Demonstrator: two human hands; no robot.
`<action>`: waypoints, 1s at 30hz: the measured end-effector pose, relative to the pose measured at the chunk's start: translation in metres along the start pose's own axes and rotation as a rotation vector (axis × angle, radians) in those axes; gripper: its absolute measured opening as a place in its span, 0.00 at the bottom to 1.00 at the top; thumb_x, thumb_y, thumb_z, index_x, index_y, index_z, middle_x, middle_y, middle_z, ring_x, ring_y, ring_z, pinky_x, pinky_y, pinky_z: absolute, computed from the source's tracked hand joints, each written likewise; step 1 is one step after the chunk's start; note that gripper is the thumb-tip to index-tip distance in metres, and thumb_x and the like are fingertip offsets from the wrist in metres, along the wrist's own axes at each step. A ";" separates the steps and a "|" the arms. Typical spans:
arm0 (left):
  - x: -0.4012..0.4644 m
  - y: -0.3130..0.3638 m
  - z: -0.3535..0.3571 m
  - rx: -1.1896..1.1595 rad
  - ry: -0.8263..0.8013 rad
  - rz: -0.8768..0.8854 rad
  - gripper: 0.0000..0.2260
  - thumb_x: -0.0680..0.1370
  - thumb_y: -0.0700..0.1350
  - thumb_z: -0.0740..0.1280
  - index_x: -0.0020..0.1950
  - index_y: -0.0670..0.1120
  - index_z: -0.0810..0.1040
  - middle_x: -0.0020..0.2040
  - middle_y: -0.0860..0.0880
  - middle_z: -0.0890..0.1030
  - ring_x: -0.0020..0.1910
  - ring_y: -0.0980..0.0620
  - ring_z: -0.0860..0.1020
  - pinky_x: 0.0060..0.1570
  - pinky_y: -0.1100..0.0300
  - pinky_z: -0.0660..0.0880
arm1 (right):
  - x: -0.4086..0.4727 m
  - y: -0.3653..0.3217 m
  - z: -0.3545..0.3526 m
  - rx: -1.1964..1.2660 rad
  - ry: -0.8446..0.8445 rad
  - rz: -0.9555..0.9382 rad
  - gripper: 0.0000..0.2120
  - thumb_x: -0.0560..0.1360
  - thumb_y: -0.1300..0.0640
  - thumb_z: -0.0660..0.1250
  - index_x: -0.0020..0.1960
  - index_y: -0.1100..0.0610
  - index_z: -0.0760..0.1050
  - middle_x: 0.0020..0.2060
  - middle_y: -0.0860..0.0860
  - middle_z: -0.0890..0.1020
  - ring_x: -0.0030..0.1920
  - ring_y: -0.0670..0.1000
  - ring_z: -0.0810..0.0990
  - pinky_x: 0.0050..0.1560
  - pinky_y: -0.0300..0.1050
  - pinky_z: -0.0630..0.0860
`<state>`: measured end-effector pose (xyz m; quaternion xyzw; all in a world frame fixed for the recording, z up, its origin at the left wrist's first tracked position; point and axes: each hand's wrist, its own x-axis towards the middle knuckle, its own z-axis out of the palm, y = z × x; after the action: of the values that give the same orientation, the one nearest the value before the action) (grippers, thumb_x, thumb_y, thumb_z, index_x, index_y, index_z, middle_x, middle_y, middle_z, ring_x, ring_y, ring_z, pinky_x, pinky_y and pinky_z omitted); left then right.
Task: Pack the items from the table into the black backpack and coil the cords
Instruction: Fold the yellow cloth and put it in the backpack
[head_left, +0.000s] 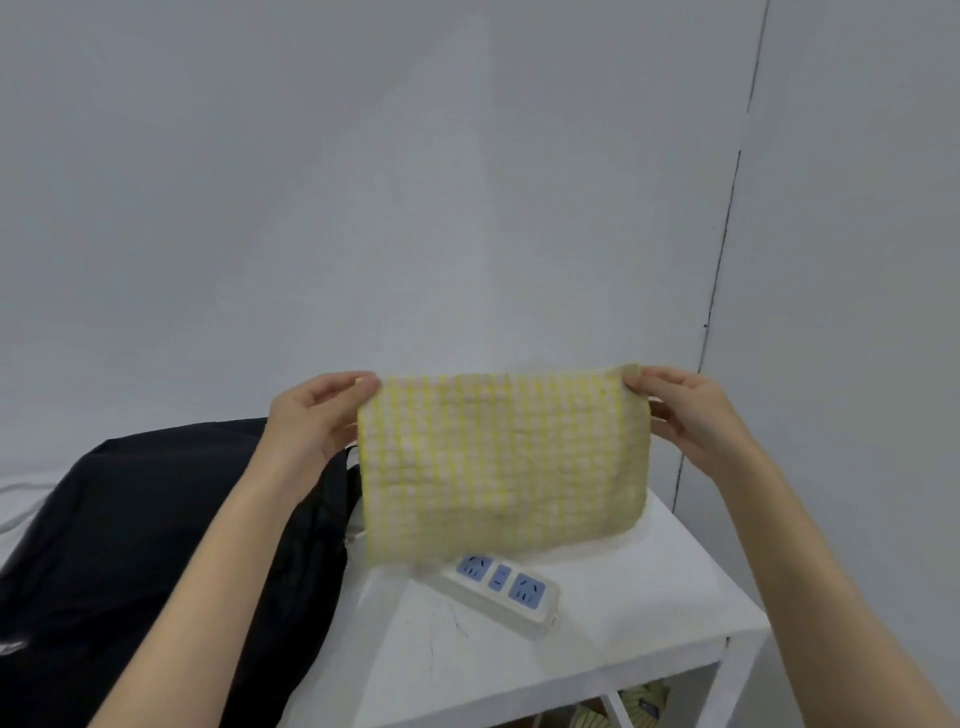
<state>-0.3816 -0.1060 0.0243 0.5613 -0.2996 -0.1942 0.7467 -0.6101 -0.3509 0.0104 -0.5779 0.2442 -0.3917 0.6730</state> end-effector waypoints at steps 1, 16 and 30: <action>0.001 -0.002 -0.001 -0.032 0.003 -0.066 0.07 0.74 0.39 0.69 0.50 0.39 0.80 0.41 0.45 0.83 0.36 0.53 0.82 0.35 0.64 0.78 | 0.001 0.003 0.004 -0.049 0.025 0.047 0.07 0.72 0.63 0.69 0.50 0.63 0.78 0.39 0.55 0.83 0.34 0.48 0.82 0.34 0.38 0.80; -0.031 -0.023 0.060 -0.096 -0.099 -0.109 0.06 0.74 0.36 0.69 0.49 0.38 0.75 0.42 0.41 0.81 0.35 0.52 0.82 0.35 0.60 0.80 | -0.046 0.024 0.115 -0.117 -0.246 -0.174 0.07 0.69 0.66 0.73 0.45 0.59 0.78 0.37 0.54 0.80 0.34 0.47 0.81 0.39 0.41 0.80; -0.029 -0.034 0.030 0.446 -0.016 0.169 0.16 0.72 0.46 0.73 0.58 0.48 0.78 0.54 0.55 0.80 0.38 0.62 0.73 0.39 0.69 0.69 | -0.034 0.029 0.094 -0.149 -0.234 -0.143 0.12 0.71 0.71 0.69 0.53 0.63 0.78 0.40 0.54 0.82 0.35 0.46 0.81 0.39 0.35 0.77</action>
<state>-0.4219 -0.1199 -0.0095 0.6838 -0.3869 -0.0643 0.6153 -0.5489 -0.2679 -0.0018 -0.6838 0.1504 -0.3494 0.6226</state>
